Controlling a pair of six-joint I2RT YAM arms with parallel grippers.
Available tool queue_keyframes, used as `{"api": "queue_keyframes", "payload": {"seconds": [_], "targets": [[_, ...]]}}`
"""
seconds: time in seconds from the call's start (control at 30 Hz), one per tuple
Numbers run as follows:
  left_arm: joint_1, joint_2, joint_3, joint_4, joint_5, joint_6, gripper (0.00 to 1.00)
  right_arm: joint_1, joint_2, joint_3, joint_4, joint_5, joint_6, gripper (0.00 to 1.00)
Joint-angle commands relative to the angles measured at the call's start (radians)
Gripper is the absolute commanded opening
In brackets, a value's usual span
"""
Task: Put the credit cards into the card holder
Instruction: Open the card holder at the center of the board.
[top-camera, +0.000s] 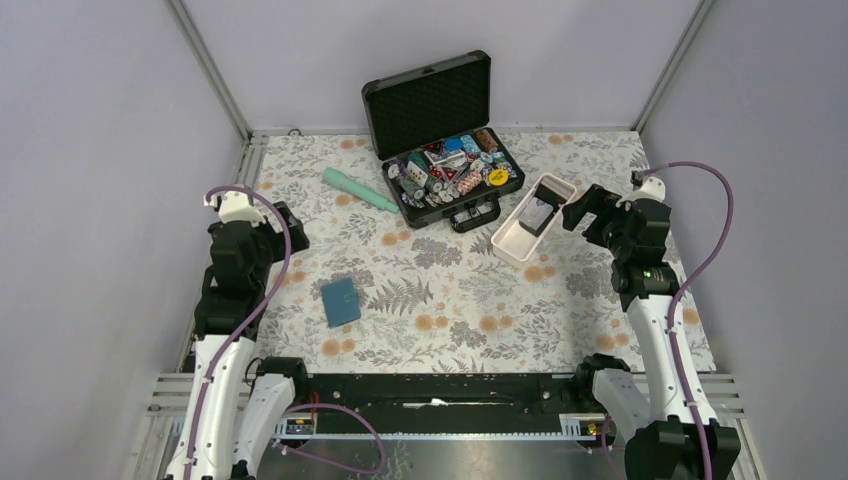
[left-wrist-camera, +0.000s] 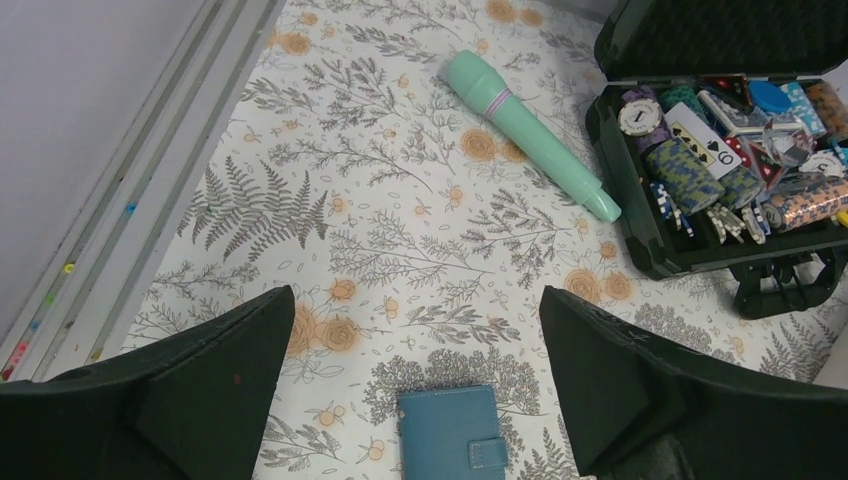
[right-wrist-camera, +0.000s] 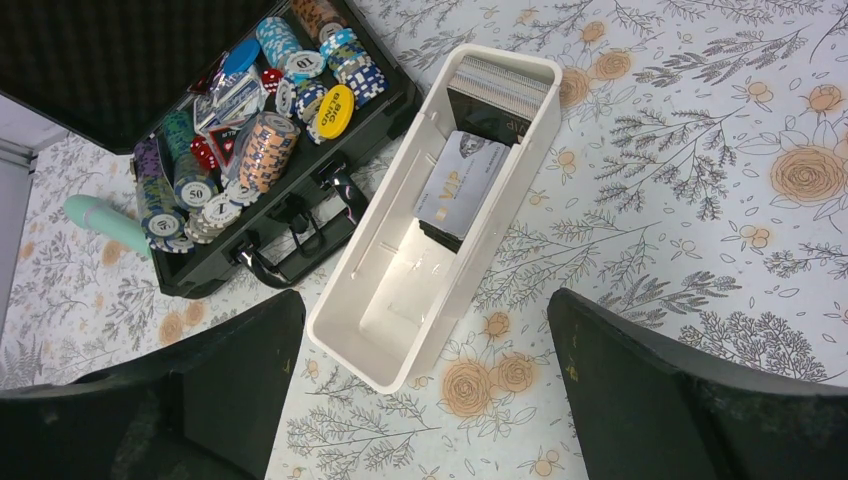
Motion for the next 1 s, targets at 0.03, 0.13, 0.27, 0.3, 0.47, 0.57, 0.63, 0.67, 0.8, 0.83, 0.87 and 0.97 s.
{"api": "queue_keyframes", "payload": {"seconds": [0.03,0.13,0.27,0.3,0.47,0.57,0.63,0.67,0.8,0.83,0.87,0.97], "targets": [[0.0,0.034,0.057,-0.003,-0.011,-0.013,0.99,-0.002,-0.018,0.027,0.017,0.009,-0.003,1.0],[0.0,0.054,0.067,-0.022,-0.022,-0.017,0.99,-0.002,-0.019,0.027,0.019,0.008,-0.003,1.0],[0.0,0.068,0.067,-0.034,-0.008,-0.046,0.99,-0.002,-0.026,0.027,0.019,0.004,-0.003,1.0],[-0.001,0.072,0.069,-0.042,0.003,-0.057,0.99,-0.002,-0.027,0.027,0.018,0.003,-0.003,1.0],[-0.001,0.153,0.054,-0.073,0.136,-0.191,0.99,-0.002,-0.035,0.031,0.014,-0.001,-0.004,1.0],[-0.02,0.196,0.0,-0.049,0.159,-0.266,0.99,-0.002,-0.043,0.026,0.015,-0.007,-0.002,1.0],[-0.05,0.217,-0.043,-0.032,0.151,-0.315,0.99,-0.002,-0.04,0.024,0.016,-0.013,-0.001,1.0],[-0.073,0.227,-0.063,-0.028,0.138,-0.338,0.99,-0.002,-0.037,0.023,0.017,-0.016,0.0,1.0],[-0.199,0.262,-0.145,-0.023,0.11,-0.422,0.99,-0.002,-0.031,0.015,0.023,-0.027,0.003,1.0],[-0.227,0.266,-0.168,-0.024,0.105,-0.441,0.99,-0.002,-0.029,0.014,0.022,-0.029,0.003,1.0],[-0.256,0.266,-0.189,-0.03,0.096,-0.46,0.99,-0.002,-0.03,0.011,0.024,-0.029,0.003,1.0],[-0.296,0.261,-0.242,-0.045,0.073,-0.514,0.99,-0.002,-0.032,0.002,0.039,-0.034,0.007,1.0]]}}
